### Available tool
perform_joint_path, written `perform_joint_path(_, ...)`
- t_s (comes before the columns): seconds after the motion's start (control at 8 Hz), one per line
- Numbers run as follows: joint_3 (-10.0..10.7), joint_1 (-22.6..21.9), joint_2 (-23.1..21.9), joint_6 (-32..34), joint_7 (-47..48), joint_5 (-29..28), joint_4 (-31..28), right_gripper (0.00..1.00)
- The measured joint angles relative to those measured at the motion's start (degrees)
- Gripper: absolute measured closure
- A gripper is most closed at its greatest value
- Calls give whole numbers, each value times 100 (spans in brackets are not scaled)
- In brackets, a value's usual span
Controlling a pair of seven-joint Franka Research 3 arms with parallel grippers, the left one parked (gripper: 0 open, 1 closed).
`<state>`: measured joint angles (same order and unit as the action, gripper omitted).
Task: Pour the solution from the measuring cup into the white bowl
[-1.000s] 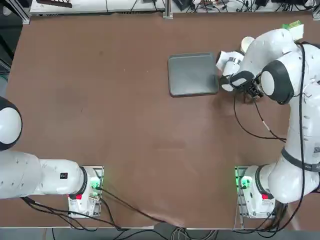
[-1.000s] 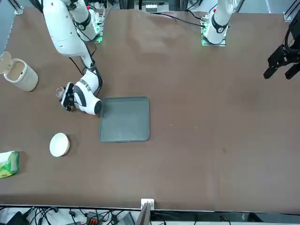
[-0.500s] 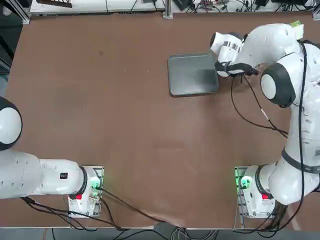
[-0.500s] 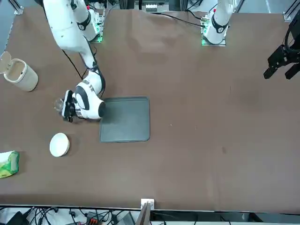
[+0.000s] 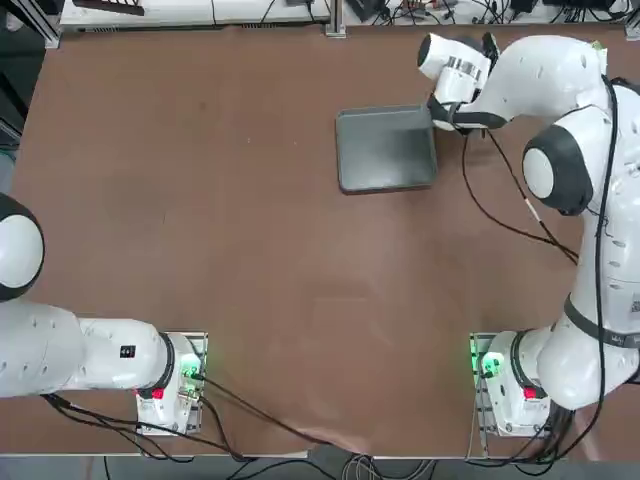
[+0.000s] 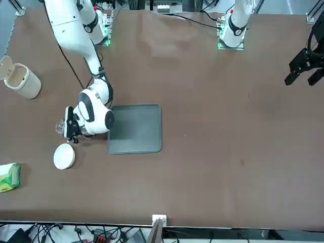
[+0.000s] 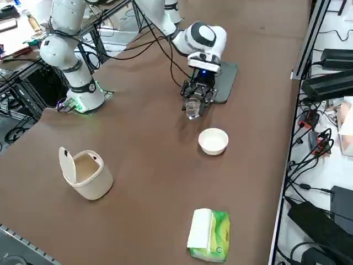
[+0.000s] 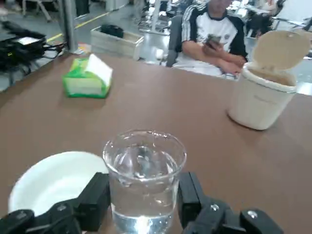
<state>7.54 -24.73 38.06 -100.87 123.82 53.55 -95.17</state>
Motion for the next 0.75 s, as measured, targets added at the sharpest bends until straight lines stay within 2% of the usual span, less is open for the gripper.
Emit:
perform_joint_path(0.25,3,117,5,-424,-683,-159,147,26)
perform_joint_path(0.75,15,517,2,-864,-2250,-1508,766,26)
